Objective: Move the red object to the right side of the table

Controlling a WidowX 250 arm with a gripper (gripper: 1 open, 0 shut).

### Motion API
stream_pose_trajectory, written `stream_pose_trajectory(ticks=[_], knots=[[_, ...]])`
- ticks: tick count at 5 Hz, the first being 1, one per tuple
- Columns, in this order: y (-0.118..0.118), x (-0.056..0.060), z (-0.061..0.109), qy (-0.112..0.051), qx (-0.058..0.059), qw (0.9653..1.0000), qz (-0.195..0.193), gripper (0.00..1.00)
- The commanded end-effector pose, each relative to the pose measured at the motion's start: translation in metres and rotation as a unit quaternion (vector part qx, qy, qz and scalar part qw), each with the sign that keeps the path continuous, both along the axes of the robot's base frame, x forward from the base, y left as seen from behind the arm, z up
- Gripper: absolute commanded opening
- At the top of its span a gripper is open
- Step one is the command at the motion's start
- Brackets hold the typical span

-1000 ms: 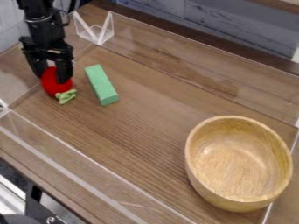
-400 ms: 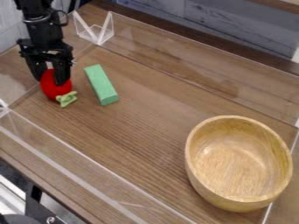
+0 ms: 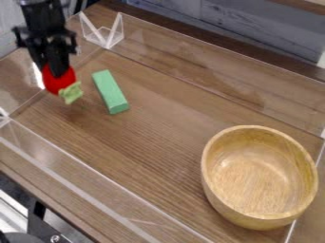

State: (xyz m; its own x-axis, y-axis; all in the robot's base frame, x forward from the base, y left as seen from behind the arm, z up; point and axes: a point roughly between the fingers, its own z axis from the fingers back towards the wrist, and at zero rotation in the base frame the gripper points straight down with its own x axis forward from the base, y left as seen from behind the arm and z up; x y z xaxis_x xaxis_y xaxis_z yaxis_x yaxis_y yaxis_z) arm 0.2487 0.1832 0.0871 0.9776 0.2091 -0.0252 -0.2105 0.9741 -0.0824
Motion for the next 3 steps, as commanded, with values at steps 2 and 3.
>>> stream_pose_trajectory(ticks=[2,3], knots=[[-0.045,0.024,0.036,-0.042,-0.011,0.9990,0.014,0.00],[-0.086,0.029,0.037,-0.048,-0.021,0.9986,-0.007,0.00]])
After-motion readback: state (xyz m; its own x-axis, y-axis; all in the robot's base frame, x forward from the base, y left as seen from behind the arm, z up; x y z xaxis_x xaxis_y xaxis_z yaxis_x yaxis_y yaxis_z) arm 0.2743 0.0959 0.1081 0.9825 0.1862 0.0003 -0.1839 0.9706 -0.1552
